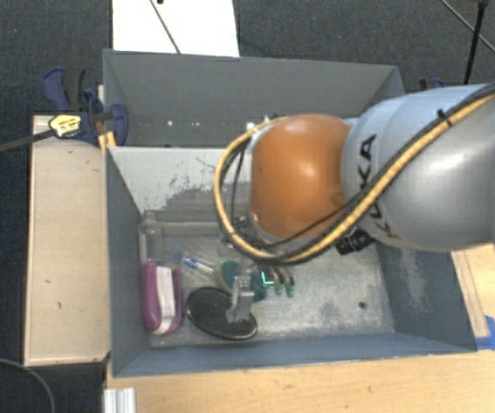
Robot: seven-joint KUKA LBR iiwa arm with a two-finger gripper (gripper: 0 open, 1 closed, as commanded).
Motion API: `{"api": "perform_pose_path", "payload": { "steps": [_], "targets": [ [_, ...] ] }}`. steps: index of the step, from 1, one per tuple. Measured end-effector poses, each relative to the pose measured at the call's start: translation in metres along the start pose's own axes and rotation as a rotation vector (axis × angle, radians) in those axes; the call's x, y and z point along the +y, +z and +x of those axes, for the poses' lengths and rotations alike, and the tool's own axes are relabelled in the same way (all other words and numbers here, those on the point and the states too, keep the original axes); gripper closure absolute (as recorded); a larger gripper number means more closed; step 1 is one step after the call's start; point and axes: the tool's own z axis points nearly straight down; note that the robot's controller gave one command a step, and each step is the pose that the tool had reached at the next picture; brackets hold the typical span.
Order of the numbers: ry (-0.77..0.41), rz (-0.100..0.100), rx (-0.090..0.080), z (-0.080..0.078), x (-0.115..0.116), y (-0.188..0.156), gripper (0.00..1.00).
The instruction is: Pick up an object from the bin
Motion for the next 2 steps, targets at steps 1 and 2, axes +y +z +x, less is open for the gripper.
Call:
{"api": "perform_pose_path", "payload": {
  "steps": [1, 2],
  "targets": [
    [-0.197, -0.001, -0.008, -0.035, -0.032, 0.1, 0.0],
    [-0.092, -0.007, -0.01, -0.044, -0.04, 0.115, 0.0]
  ]
}}
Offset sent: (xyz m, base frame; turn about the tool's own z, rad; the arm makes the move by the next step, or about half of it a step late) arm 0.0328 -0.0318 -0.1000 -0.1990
